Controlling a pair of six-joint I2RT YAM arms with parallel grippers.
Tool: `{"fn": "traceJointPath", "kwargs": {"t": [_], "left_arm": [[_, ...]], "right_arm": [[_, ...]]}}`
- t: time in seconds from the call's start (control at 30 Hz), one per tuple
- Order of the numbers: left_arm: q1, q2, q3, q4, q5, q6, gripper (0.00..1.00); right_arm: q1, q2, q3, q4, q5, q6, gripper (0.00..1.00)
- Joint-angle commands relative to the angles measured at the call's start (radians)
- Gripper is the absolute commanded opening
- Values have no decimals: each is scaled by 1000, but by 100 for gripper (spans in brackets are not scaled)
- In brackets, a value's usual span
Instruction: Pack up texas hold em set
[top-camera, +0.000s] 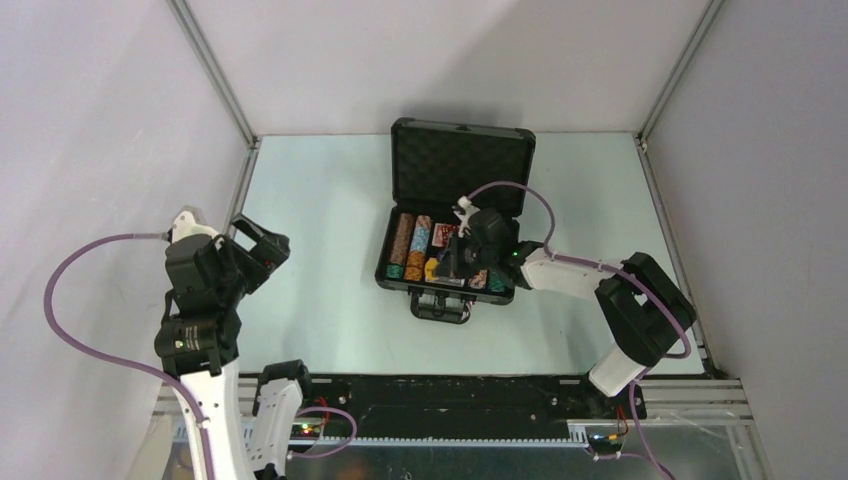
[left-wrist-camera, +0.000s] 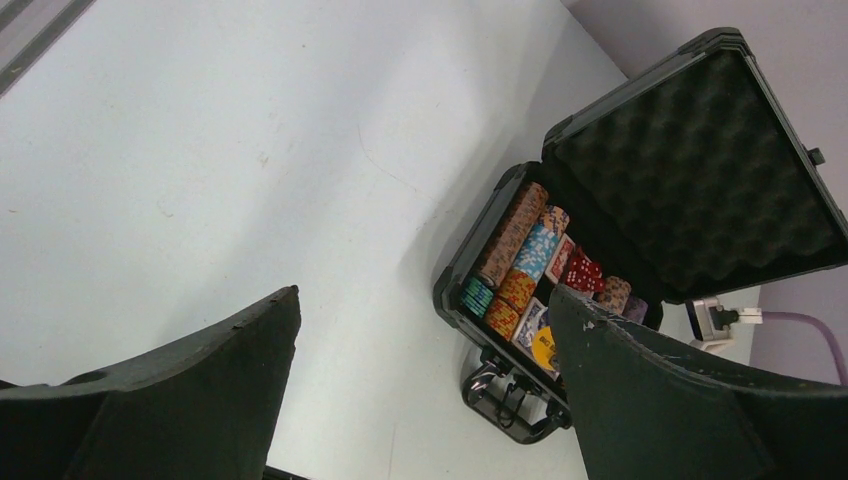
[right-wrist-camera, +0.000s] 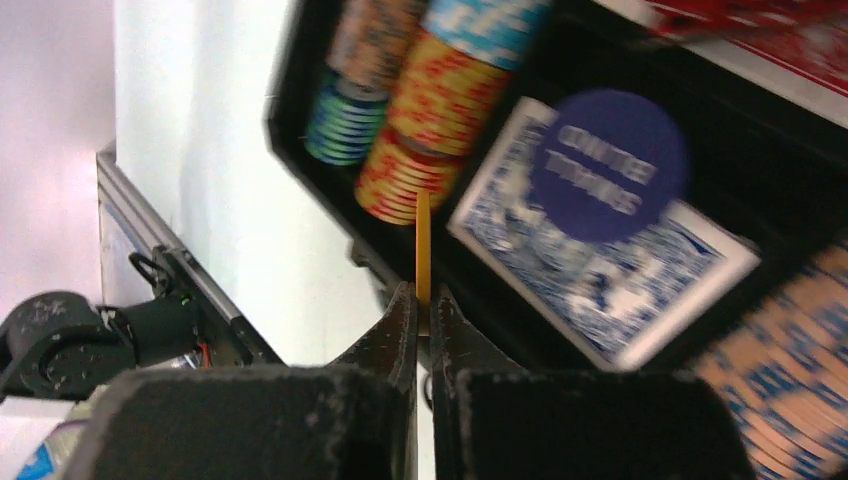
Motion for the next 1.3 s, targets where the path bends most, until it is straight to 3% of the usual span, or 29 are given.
{"fn": "traceJointPath", "kwargs": {"t": [0.0, 0.63, 0.9, 1.27], "left_arm": [[0, -13, -3, 36, 24, 11, 98], [0, -22, -28, 48, 35, 9, 98], [1, -28, -30, 47, 40, 9, 98], [1, -28, -30, 49, 45, 4, 98]], "right_arm": [[-87, -64, -61, 67, -39, 110, 0], [-151, 31, -65, 166, -45, 157, 0], [-152, 37, -62, 148, -43, 154, 28], [-145, -56, -62, 18, 46, 102, 39]]}}
